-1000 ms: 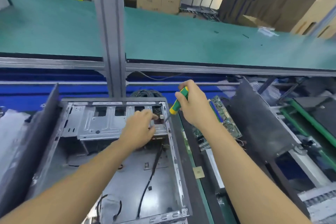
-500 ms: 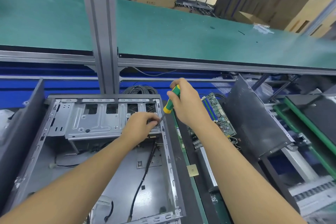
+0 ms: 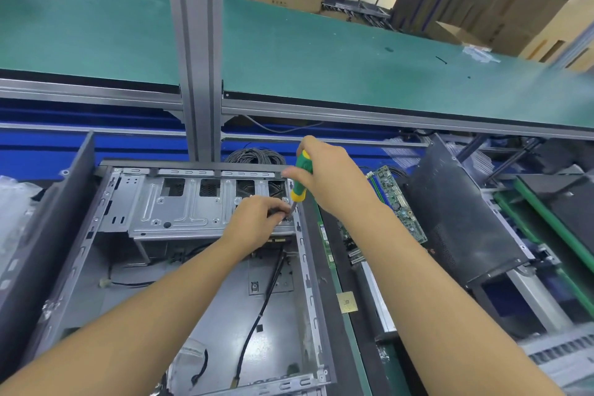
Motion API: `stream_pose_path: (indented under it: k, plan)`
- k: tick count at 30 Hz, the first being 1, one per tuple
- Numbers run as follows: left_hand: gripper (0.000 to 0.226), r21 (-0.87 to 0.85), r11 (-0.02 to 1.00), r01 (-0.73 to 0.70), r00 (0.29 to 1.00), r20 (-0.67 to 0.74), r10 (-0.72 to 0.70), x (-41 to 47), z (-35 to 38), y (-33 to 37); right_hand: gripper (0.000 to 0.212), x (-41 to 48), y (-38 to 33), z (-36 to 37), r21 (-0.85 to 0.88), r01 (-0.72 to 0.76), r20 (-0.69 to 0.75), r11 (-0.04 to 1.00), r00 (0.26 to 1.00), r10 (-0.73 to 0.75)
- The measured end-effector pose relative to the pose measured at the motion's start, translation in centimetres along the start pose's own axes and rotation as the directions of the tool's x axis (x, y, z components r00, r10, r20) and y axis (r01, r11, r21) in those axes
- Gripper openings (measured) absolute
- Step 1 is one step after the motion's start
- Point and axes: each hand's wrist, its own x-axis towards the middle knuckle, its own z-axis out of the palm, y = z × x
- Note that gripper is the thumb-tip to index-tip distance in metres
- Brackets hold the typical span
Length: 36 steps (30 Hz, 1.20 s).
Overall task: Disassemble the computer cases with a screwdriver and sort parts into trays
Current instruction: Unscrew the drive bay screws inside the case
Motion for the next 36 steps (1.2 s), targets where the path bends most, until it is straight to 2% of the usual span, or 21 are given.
stream_pose_path:
  k: [2,3,7,9,12,14,17,18,19,21,23,25,27,31,33,36]
  plan:
    - [0.025,-0.058,0.998,0.023,1.0,-0.004,-0.023,0.0,-0.2,-0.1,0.04,0.3,-0.4,-0.6,-0.158,0.019,0.022,0.987,1.0,-0.015]
    - [0.027,-0.106,0.994,0.037,0.999,-0.006,-0.037,-0.1,-0.3,-0.1,0.037,0.4,-0.4,-0.8,-0.168,0.019,0.044,0.986,0.999,-0.012]
    - [0.04,-0.368,0.927,0.069,0.997,0.004,-0.072,0.0,-1.6,0.3,0.015,0.8,-0.4,-1.5,-0.017,0.038,0.171,0.999,0.985,-0.035]
    - [0.043,-0.362,0.932,0.028,0.997,0.078,0.001,0.1,-2.3,0.7,0.008,0.9,-0.3,-1.7,-0.022,0.059,0.226,0.998,0.973,-0.052]
    - [0.039,-0.468,0.884,0.004,0.978,0.188,0.095,0.3,-3.1,1.7,0.018,1.0,-0.5,-1.8,-0.008,0.063,0.284,0.998,0.957,-0.059]
    - [0.037,-0.558,0.83,0.007,0.97,0.206,0.13,0.6,-3.6,2.4,0.02,1.2,-0.5,-2.0,0.012,0.051,0.297,0.999,0.953,-0.053]
    - [0.023,-0.522,0.852,-0.042,0.974,0.168,0.15,1.0,-3.8,3.3,0.015,1.3,-0.5,-2.4,0.05,0.059,0.313,0.997,0.947,-0.072]
    - [0.021,-0.498,0.865,-0.056,0.978,0.146,0.147,1.2,-3.8,3.5,0.022,1.3,-0.5,-2.4,0.046,0.063,0.319,0.997,0.945,-0.074]
    - [0.02,-0.489,0.871,-0.058,0.983,0.126,0.137,1.3,-3.7,3.6,0.038,1.2,-0.6,-2.4,0.02,0.058,0.313,0.998,0.948,-0.061]
    - [0.014,-0.446,0.894,-0.033,0.989,0.113,0.093,1.5,-3.3,3.8,0.063,1.2,-0.6,-2.0,-0.056,-0.027,0.245,0.998,0.969,0.04]
    - [0.024,-0.357,0.934,-0.01,0.992,0.115,0.055,1.6,-2.9,4.1,0.071,1.2,-0.6,-1.5,-0.133,-0.149,0.169,0.98,0.971,0.17]
    - [0.029,-0.317,0.948,-0.021,0.996,0.081,0.049,1.6,-2.4,4.4,0.067,1.4,-0.6,-1.2,-0.202,-0.227,0.145,0.953,0.955,0.258]
    - [0.029,-0.329,0.944,-0.039,0.998,0.028,0.051,1.6,-2.1,4.6,0.05,1.7,-0.8,-1.3,-0.189,-0.241,0.133,0.952,0.954,0.268]
    - [0.026,-0.354,0.934,-0.049,0.996,0.052,0.072,1.7,-2.8,4.4,0.019,1.9,-1.3,-1.6,-0.062,-0.085,0.232,0.994,0.968,0.098]
    - [0.022,-0.429,0.901,-0.056,0.988,0.106,0.112,1.7,-3.7,3.9,0.02,1.9,-1.3,-1.9,0.017,-0.047,0.32,0.999,0.947,0.039]
    - [0.02,-0.513,0.857,-0.051,0.964,0.197,0.176,1.3,-4.6,3.8,0.038,1.8,-1.2,-2.3,0.092,-0.084,0.405,0.992,0.913,0.04]
